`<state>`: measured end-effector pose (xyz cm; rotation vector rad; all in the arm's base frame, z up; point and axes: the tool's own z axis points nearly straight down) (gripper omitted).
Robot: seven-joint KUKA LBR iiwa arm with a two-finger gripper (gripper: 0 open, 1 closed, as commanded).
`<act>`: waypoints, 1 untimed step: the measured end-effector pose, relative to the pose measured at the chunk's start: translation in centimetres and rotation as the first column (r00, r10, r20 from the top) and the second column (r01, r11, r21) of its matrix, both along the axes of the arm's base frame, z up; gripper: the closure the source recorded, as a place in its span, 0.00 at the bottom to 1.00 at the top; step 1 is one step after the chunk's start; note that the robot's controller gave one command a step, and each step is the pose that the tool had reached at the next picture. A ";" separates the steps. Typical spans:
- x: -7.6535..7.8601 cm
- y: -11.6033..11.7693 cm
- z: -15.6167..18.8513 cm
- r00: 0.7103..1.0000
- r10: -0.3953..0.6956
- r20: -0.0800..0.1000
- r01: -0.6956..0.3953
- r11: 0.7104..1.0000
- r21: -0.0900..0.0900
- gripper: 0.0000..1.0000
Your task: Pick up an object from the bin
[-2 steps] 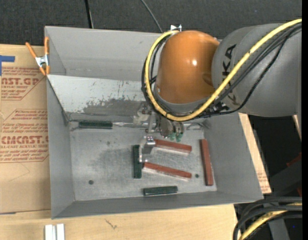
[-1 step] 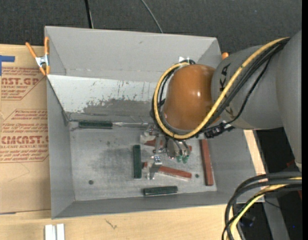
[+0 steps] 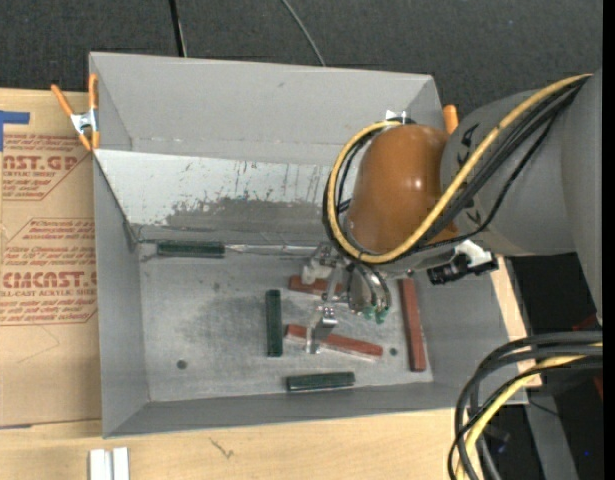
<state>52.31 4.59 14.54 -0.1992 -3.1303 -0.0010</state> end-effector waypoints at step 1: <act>-3.9 -3.0 -2.3 0.990 0.138 0.006 -0.138 0.990 -0.001 0.00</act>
Offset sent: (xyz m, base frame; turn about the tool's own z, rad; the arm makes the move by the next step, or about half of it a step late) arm -0.0330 -0.0019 -0.0754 0.2657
